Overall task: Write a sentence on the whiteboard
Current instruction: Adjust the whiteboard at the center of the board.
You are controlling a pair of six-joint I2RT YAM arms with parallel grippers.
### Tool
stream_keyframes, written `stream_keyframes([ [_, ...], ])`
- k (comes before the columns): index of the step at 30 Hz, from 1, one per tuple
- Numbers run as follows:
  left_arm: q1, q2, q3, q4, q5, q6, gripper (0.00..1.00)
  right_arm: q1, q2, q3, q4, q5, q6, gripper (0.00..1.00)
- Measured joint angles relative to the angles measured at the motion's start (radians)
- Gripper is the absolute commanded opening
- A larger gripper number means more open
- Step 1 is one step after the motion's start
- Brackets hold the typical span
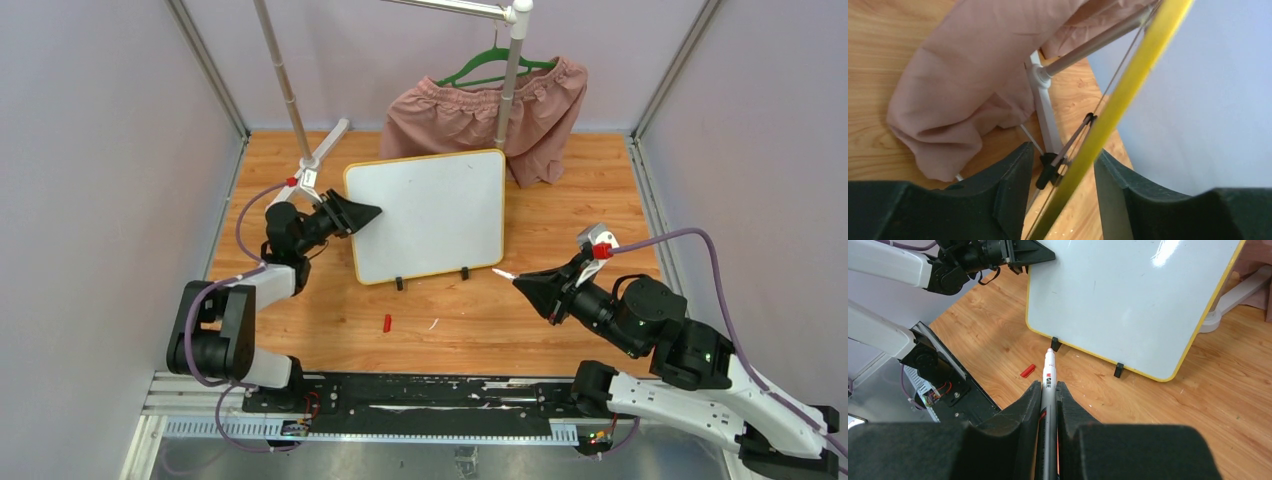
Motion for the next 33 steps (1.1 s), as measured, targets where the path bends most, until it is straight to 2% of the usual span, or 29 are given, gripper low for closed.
stream_keyframes([
  [7, -0.042, 0.045, -0.042, 0.143, 0.008, -0.060, 0.28, 0.000, -0.003, -0.003, 0.000, 0.000, 0.001, 0.00],
  [14, -0.078, 0.251, -0.077, 0.542, 0.027, -0.219, 0.09, 0.000, -0.003, -0.004, 0.000, 0.000, 0.001, 0.00],
  [17, -0.082, 0.294, -0.073, 0.612, 0.006, -0.253, 0.07, 0.000, -0.003, -0.004, 0.000, 0.000, 0.001, 0.00],
  [25, -0.113, 0.267, -0.097, 0.620, 0.016, -0.235, 0.00, 0.000, -0.006, -0.004, 0.000, 0.000, 0.001, 0.00],
  [33, -0.169, 0.225, -0.109, 0.587, 0.023, -0.123, 0.00, 0.000, -0.015, -0.004, 0.000, 0.000, 0.000, 0.00],
])
